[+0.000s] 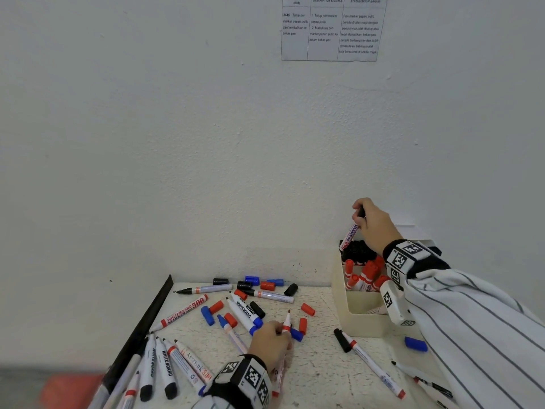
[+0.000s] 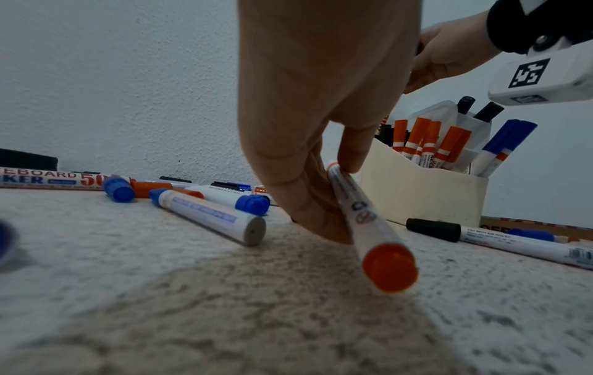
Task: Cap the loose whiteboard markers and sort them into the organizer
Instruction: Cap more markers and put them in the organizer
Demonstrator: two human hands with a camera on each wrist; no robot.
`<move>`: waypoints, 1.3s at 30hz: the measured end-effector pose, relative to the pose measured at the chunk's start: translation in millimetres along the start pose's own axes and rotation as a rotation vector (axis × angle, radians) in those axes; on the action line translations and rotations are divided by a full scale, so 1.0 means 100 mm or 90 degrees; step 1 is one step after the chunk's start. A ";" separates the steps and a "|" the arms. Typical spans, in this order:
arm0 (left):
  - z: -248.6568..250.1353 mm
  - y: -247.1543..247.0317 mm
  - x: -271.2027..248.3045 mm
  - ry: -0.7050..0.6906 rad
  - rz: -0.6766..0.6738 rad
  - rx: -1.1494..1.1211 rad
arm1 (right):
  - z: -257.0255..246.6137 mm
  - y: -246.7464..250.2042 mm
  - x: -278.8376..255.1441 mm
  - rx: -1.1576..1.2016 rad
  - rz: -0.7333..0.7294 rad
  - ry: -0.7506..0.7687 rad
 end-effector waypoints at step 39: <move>-0.08 0.14 0.09 0.025 0.009 -0.012 | 0.20 -0.44 0.10 -0.003 0.106 -0.083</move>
Point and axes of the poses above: each hand's wrist, its own x-axis towards the middle knuckle, its own y-axis out of the back of the hand, z = x × y, the point moved 1 cm from there along x, towards the middle knuckle, and after that the axes turned 8 degrees about -y, right-handed, at the moved point
